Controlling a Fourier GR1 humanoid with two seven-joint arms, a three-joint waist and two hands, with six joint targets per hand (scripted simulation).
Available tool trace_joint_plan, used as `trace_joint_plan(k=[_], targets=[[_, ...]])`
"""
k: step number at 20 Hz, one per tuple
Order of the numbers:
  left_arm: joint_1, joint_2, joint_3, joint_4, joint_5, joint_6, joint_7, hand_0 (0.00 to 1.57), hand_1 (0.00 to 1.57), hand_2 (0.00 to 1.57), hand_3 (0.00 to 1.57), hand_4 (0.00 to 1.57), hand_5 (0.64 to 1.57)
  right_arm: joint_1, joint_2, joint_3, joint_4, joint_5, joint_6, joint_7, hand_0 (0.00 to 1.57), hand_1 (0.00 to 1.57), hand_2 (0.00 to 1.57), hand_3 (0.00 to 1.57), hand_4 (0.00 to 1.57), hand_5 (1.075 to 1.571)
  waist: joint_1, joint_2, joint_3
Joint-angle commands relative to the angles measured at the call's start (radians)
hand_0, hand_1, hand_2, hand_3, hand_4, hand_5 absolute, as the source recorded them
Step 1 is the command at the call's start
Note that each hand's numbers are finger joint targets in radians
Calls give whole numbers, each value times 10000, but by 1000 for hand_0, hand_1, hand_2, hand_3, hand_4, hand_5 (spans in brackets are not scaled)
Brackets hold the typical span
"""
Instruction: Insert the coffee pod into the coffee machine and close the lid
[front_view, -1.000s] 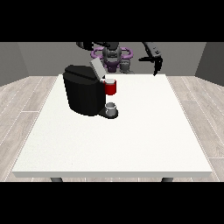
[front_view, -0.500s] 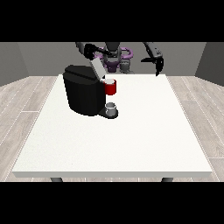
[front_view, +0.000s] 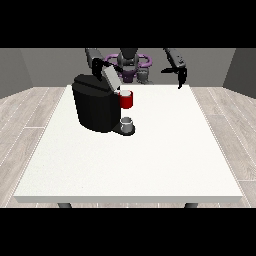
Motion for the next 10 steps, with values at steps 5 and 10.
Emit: trace_joint_plan(k=[5, 10], targets=[[-467, 113, 109, 268, 127, 218, -138, 0, 0, 0, 0, 376, 1571, -930, -269, -616, 1233, -347, 101, -719, 0, 0, 0, 0, 431, 1571, 106, 668, -1], [-146, -98, -209, 68, 102, 209, 200, 0, 0, 0, 0, 361, 1571, -812, -53, -337, 1395, -146, -114, -289, 0, 0, 0, 0, 243, 1571, 266, 194, -1]])
